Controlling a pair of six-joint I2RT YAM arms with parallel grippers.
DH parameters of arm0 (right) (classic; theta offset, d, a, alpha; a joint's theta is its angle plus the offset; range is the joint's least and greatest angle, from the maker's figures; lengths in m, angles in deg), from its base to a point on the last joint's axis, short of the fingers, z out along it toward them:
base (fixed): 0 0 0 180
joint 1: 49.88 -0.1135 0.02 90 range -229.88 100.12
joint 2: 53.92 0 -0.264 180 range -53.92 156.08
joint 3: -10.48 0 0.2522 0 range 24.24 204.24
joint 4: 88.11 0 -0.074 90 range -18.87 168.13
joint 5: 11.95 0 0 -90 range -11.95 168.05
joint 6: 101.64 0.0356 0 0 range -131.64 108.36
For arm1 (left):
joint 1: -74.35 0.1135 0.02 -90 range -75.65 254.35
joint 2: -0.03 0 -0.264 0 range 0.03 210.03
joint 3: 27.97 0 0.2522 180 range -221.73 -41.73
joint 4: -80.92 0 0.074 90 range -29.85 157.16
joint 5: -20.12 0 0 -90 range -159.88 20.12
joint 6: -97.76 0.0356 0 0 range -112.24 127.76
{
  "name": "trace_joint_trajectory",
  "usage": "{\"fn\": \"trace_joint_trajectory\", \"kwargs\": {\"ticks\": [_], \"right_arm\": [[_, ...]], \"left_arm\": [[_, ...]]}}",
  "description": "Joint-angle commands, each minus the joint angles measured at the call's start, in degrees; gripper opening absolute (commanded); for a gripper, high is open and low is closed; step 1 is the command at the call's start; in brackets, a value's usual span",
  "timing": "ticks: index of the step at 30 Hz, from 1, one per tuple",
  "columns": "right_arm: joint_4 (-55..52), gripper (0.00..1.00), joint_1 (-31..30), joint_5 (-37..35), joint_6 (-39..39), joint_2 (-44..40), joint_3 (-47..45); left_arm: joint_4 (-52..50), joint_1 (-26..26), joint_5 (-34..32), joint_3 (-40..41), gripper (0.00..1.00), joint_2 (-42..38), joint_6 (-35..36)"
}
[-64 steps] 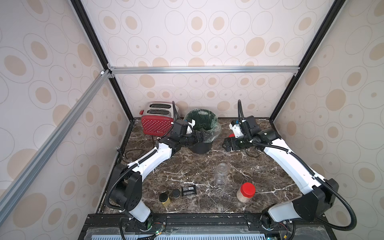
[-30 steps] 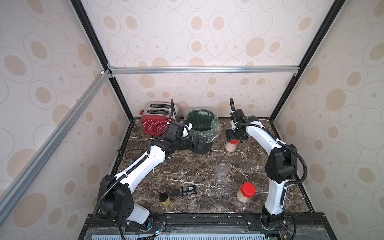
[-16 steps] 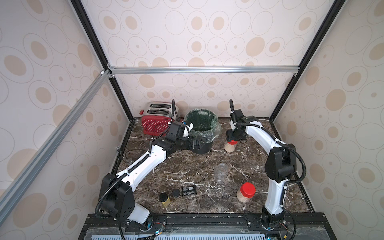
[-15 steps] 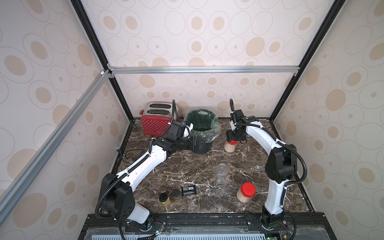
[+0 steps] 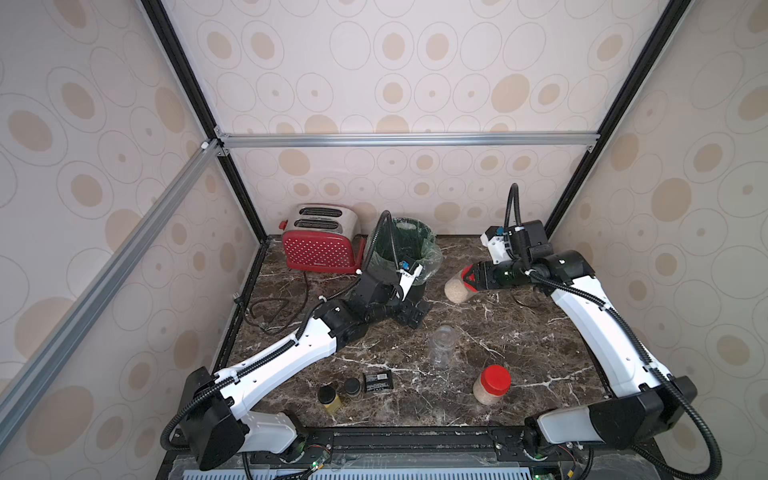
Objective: Empty expired oatmeal from jars
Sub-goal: Pick up the jar from the center of the board.
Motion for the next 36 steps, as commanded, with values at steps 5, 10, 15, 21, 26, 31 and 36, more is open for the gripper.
{"fn": "trace_joint_trajectory", "kwargs": {"ticks": [5, 10, 15, 21, 26, 31, 36], "right_arm": [[1.67, 0.49, -4.62, 16.71, 2.87, -2.78, -2.04], [5.41, 0.48, -6.05, 23.11, 4.85, -2.34, -2.67], [7.51, 0.47, -6.31, 27.19, 6.2, -1.51, -2.86], [9.76, 0.47, -6.41, 29.27, 7.74, -0.48, -3.39], [9.31, 0.47, -6.58, 28.85, 7.43, 0.42, -2.31], [8.65, 0.47, -6.52, 28.32, 6.97, 1.06, -1.14], [8.73, 0.46, -6.51, 28.47, 7.1, 1.44, -0.87]], "left_arm": [[17.54, -4.17, 0.13, 7.65, 0.99, 0.16, 15.0], [23.56, -4.42, -3.07, 9.97, 0.99, 0.61, 16.28], [26.46, -4.39, -5.39, 10.94, 0.99, 0.53, 19.23], [25.82, -4.37, -5.34, 11.21, 0.92, 0.13, 21.44], [23.5, -4.37, -5.93, 11.13, 0.87, -0.65, 22.64], [19.55, -4.37, -7.84, 11.55, 0.96, -2.4, 23.53], [18.17, -4.37, -8.91, 12.69, 0.98, -3.6, 23.78]]}}
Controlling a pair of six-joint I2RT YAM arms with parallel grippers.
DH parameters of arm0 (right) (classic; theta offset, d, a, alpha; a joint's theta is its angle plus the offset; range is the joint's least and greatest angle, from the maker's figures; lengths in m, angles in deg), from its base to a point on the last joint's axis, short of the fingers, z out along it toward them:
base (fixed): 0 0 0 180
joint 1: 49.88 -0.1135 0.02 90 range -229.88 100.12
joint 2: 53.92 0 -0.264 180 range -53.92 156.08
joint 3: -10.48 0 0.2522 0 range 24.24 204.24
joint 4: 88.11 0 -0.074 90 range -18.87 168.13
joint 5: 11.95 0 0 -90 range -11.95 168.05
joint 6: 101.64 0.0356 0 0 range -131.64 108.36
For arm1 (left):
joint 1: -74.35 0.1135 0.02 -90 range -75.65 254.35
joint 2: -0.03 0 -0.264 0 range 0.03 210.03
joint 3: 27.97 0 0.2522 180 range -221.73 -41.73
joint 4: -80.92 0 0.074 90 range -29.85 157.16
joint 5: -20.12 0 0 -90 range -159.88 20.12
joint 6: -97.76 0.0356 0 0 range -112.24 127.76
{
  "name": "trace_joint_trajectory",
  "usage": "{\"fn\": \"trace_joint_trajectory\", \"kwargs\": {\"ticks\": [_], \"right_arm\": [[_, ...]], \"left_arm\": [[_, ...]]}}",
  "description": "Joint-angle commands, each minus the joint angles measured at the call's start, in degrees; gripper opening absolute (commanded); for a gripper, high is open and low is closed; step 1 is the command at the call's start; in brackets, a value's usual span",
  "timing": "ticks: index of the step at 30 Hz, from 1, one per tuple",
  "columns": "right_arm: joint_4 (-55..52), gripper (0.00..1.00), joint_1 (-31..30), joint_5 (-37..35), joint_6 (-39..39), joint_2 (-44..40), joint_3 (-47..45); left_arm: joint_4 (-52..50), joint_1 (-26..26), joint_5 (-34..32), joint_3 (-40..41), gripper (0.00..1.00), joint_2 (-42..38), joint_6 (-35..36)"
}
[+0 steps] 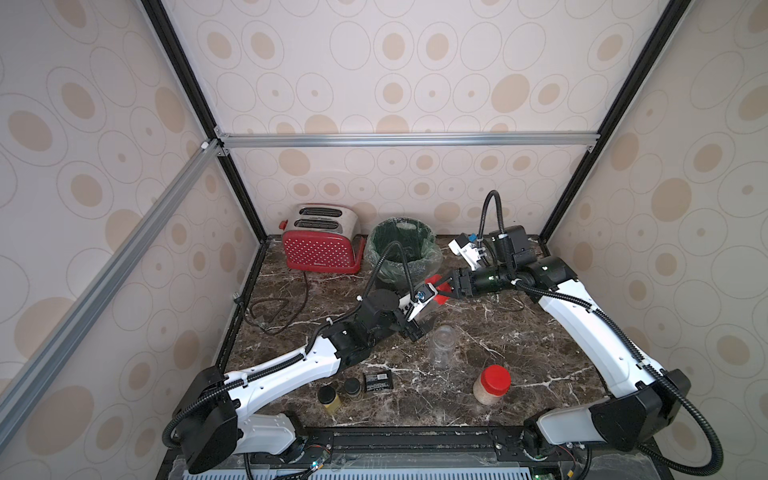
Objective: Empty expired oatmeal from jars
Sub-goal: Pick up the jar from the center of the board.
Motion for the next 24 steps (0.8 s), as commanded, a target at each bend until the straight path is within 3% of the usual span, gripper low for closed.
{"fn": "trace_joint_trajectory", "kwargs": {"ticks": [1, 16, 20, 24], "right_arm": [[0.56, 0.46, -0.49, 1.39, -0.05, 0.24, 1.62], [1.2, 0.49, -0.9, 2.08, 0.28, -0.03, 0.86], [0.96, 0.56, -0.9, 1.98, 0.17, -0.07, 0.83], [0.26, 0.71, -0.92, 0.97, -0.09, -0.28, 1.0]], "left_arm": [[-1.63, -0.35, -1.24, 0.24, 0.97, -1.31, 2.23], [-2.17, -0.37, -1.87, -1.47, 0.75, -0.61, 2.63], [-2.17, -0.31, -3.04, -1.52, 0.7, -0.93, 3.45], [-2.49, -0.31, -2.39, -1.52, 0.68, -1.57, 5.0]]}}
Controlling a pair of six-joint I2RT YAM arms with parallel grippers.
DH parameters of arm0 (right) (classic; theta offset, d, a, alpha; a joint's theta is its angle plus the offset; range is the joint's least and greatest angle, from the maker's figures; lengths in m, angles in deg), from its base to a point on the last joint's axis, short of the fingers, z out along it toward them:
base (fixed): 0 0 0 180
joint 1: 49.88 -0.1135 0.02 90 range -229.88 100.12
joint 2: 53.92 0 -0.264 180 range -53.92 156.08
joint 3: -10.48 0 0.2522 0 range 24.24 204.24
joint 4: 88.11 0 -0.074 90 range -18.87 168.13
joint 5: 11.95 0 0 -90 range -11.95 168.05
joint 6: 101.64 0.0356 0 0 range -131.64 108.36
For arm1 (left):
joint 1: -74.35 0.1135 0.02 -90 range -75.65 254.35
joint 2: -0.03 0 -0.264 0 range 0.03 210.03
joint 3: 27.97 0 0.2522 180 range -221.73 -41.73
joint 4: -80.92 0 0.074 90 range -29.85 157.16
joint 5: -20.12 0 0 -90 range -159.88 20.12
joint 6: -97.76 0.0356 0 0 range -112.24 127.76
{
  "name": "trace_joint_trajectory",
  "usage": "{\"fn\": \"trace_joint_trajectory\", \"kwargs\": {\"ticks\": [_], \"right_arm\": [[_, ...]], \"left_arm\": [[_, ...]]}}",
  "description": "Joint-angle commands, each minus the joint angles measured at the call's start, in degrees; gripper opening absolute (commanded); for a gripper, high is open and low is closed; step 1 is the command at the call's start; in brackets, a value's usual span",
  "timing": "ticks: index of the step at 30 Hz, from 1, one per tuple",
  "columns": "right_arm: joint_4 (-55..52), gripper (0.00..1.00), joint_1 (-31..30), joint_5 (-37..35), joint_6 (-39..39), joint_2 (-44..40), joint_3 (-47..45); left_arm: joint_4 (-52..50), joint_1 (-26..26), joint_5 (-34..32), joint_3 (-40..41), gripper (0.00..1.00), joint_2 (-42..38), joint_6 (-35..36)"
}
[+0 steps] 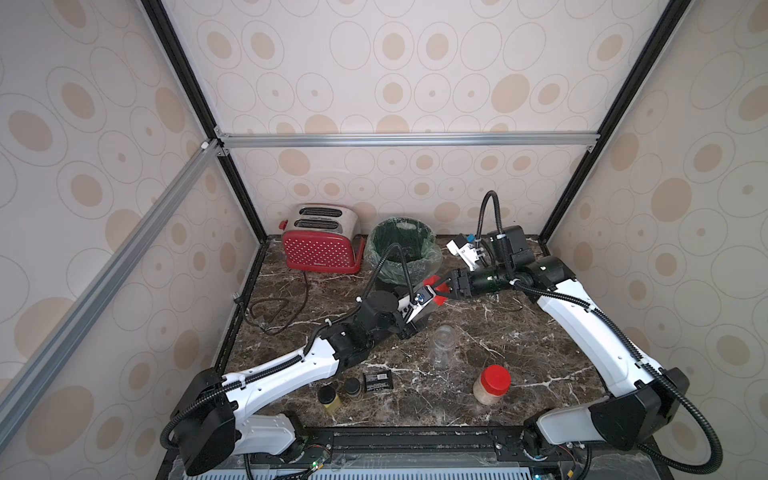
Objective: Empty expired oatmeal from jars
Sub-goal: Pick up the jar from the center of the board.
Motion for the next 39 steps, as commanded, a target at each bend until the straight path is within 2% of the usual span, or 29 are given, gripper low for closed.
{"fn": "trace_joint_trajectory", "kwargs": {"ticks": [1, 6, 15, 21, 28, 31, 35, 39], "right_arm": [[-0.02, 0.75, -0.37, 0.37, -0.29, -0.6, 1.08], [0.14, 0.85, -0.39, 0.26, 0.66, -0.1, 1.39], [-1.06, 0.84, -1.57, 1.86, 1.24, 1.94, 1.8], [-0.8, 0.66, -1.92, 2.83, 1.85, 1.55, 1.47], [2.56, 0.47, -2.08, 7.98, 0.35, 1.69, 1.43], [3.29, 0.46, -1.99, 12.77, -6.56, 1.77, 1.8], [0.12, 0.48, -1.2, 20.72, -20.76, 2.51, 3.67], [-6.32, 0.49, -0.3, 23.7, -33.1, 4.57, 7.44]], "left_arm": [[-1.38, -0.26, -0.5, -1.93, 0.67, -1.45, 3.67], [-2.04, -0.24, 1.41, -2.03, 0.67, -2.26, 5.07], [-1.96, -0.26, 1.95, -2.11, 0.68, -3.05, 5.08], [-2.01, -0.26, 0.96, -1.93, 0.69, -3.3, 5.34], [-2.62, -0.25, 1.11, -2.5, 0.7, -3.49, 4.84], [-3.64, -0.26, 2.32, -3.06, 0.69, -3.53, 4.54], [-5.73, -0.33, 5.7, -4.36, 0.67, -3.57, 4.07], [-7.43, -0.13, 7.93, -5.52, 0.65, -3.95, 4.02]]}}
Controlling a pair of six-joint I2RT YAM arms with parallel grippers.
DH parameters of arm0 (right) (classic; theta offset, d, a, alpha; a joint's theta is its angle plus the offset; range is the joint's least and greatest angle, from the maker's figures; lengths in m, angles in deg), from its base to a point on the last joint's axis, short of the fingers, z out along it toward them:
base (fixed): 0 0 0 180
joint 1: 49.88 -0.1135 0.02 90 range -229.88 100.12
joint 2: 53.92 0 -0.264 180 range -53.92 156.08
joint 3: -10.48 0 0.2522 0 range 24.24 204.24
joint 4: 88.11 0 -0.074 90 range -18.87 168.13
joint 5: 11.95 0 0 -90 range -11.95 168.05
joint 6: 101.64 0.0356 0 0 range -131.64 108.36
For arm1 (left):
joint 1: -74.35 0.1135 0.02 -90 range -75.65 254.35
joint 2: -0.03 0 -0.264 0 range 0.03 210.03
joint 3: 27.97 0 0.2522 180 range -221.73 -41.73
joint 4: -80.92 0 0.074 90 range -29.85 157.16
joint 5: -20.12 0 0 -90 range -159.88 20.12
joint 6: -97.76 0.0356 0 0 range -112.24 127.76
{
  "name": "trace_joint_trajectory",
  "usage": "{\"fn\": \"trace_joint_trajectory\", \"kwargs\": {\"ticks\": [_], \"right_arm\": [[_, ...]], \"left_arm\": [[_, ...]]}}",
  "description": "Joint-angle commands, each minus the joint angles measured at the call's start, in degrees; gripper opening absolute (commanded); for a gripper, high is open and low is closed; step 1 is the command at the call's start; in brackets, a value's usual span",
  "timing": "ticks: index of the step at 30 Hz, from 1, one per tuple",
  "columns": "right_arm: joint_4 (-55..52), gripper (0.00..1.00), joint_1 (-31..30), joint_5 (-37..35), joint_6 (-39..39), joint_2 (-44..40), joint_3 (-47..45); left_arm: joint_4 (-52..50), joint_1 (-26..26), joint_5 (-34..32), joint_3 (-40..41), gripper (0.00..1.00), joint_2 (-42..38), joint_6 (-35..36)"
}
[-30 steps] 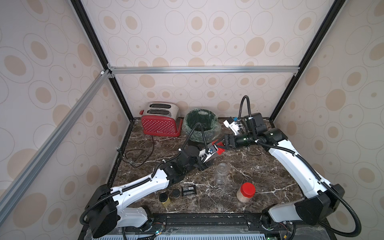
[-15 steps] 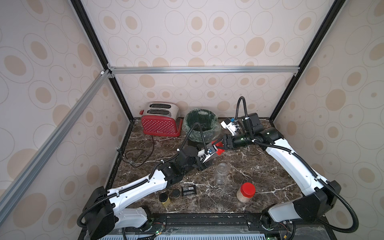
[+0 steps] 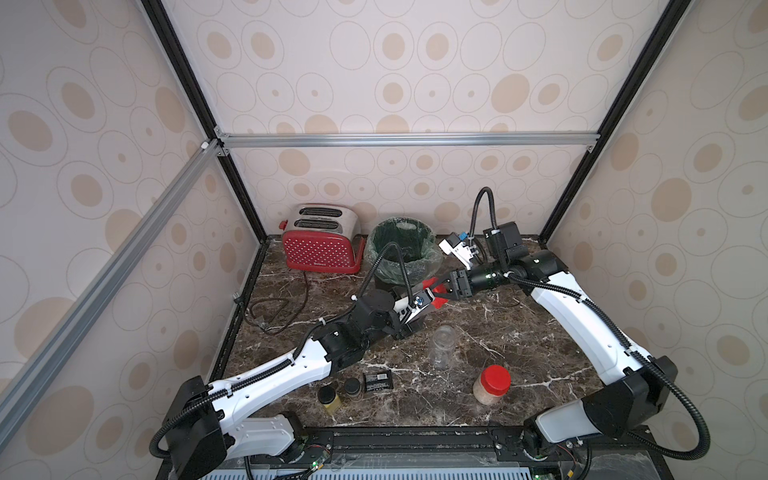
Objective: Empty expired oatmeal from jars
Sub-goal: Pick up the jar from the center of the board, then unscrew the lid from the jar.
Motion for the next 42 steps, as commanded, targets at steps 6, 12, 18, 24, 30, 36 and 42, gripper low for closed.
{"fn": "trace_joint_trajectory", "kwargs": {"ticks": [6, 12, 18, 24, 30, 36, 42], "right_arm": [[-9.21, 0.64, 0.98, 15.38, -24.77, 3.67, 8.17], [-7.37, 0.77, 0.86, 12.55, -14.53, 4.63, 12.27], [17.18, 0.87, 0.71, 0.95, 21.21, -5.13, -1.13], [4.33, 0.86, -1.98, -11.26, 25.99, -4.94, 2.31], [2.37, 0.88, -5.07, -13.97, 26.25, -2.26, 3.63], [0.81, 0.67, -6.31, -12.28, 25.91, 0.03, 6.8], [2.53, 0.31, -7.18, -8.82, 24.65, 0.08, 8.32]], "left_arm": [[-1.18, 0.04, 6.47, -3.44, 0.65, -2.87, 0.67], [0.11, 0.32, 4.19, -3.29, 0.65, -4.19, 2.33], [4.64, 0.28, 2.25, -0.21, 0.65, -4.44, 1.85], [7.66, 0.28, -0.81, 1.52, 0.65, -4.09, 2.46], [8.49, 0.32, -1.61, 1.64, 0.65, -3.89, 2.89], [8.4, 0.32, -2.26, 1.31, 0.65, -3.65, 3.04], [7.56, 0.24, -2.29, 1.09, 0.65, -3.81, 2.26]]}}
